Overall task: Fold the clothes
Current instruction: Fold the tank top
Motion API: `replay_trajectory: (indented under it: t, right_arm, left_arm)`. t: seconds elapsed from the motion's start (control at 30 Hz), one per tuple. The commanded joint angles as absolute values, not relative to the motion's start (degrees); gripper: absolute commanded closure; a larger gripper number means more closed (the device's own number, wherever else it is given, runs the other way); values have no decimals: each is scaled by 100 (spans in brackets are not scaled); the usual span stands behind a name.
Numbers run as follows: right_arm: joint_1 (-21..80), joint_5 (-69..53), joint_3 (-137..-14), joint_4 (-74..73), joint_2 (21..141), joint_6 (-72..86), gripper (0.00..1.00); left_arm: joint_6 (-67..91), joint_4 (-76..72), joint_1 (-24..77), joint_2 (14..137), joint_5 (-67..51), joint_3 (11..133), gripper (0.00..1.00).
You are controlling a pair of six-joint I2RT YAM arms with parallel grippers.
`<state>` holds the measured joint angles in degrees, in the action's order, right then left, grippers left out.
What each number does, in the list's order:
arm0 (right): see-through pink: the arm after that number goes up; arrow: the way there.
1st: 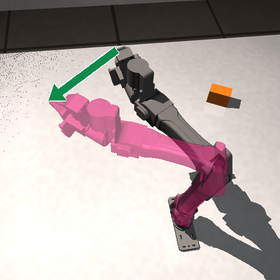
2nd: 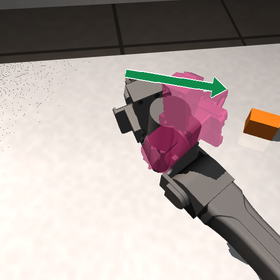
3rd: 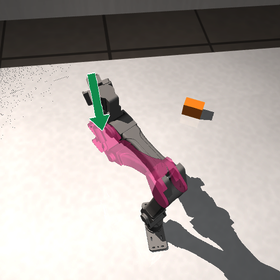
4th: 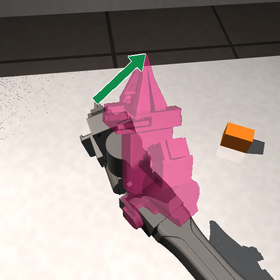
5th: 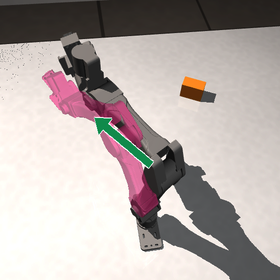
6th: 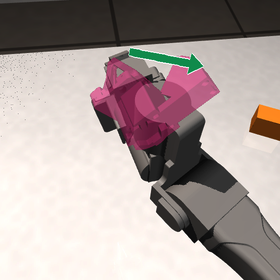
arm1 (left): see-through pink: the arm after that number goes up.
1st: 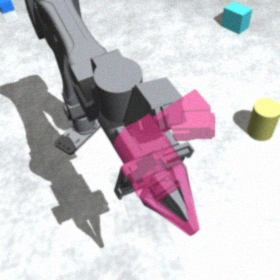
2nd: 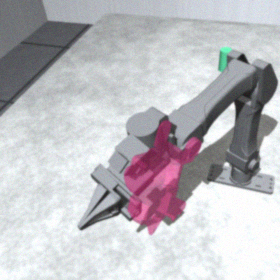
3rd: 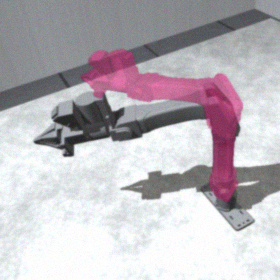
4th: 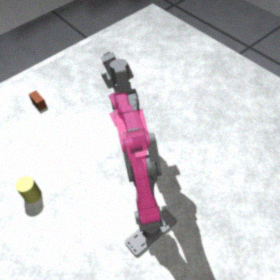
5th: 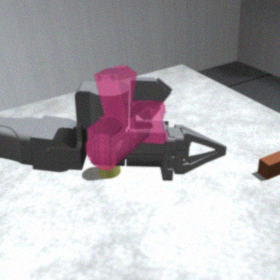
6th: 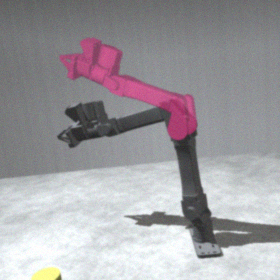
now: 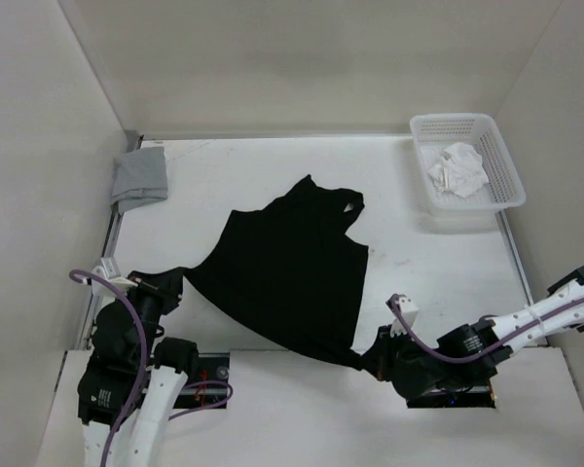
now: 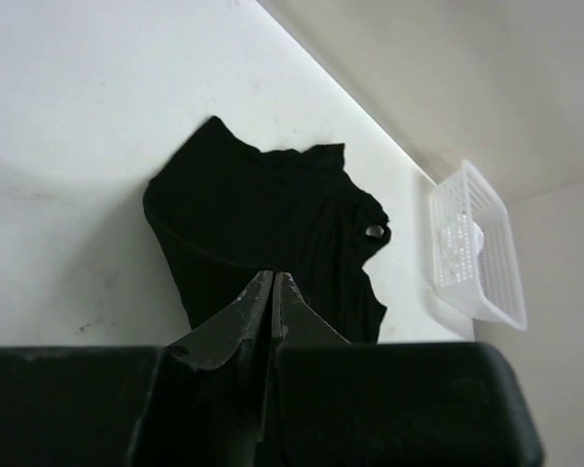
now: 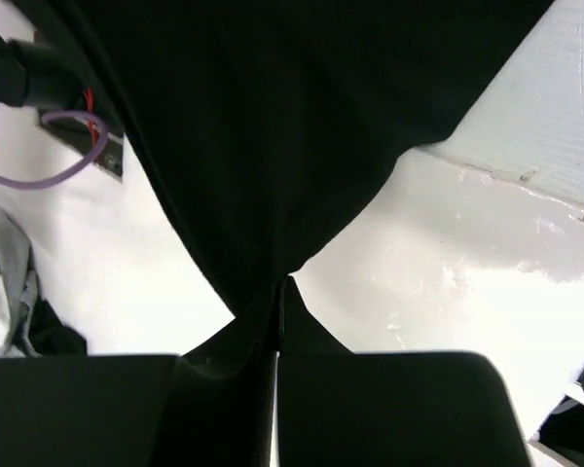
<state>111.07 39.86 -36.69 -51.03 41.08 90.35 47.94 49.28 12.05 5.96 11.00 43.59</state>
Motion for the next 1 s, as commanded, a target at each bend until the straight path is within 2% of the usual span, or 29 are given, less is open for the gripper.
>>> replay_trajectory:
  t: [0.0, 0.17, 0.27, 0.37, 0.47, 0.6, 0.77, 0.97]
  right_arm:
    - [10677, 4395, -3867, -5300, 4052, 9291, 100]
    - [8263, 4070, -3762, -4784, 3359, 7397, 100]
    - [6400, 3186, -3797, -3871, 3208, 5666, 100]
    - [4519, 1894, -3858, -2868, 3645, 4398, 100]
    - [2954, 804, -4059, -2112, 4514, 3799, 100]
    - [2106, 492, -4534, -1521, 5473, 3621, 100]
    - [1798, 449, -5395, -1143, 6826, 3480, 100]
    - [1490, 281, -6345, -844, 8436, 3463, 99]
  left_arm:
    - [4615, 4652, 1068, 719, 1371, 4334, 98]
    - [4922, 2774, 1261, 1807, 1160, 3649, 98]
    - [4948, 1700, 1200, 2914, 1195, 3682, 98]
    - [4984, 706, 1225, 4161, 1116, 4103, 98]
    - [4914, 28, 1331, 5689, 1055, 4865, 98]
    - [4922, -500, 1393, 7265, 1116, 5676, 98]
    - [4826, -607, 1384, 8926, 1073, 7081, 98]
    - [4500, -45, 1340, 10633, 976, 8813, 97]
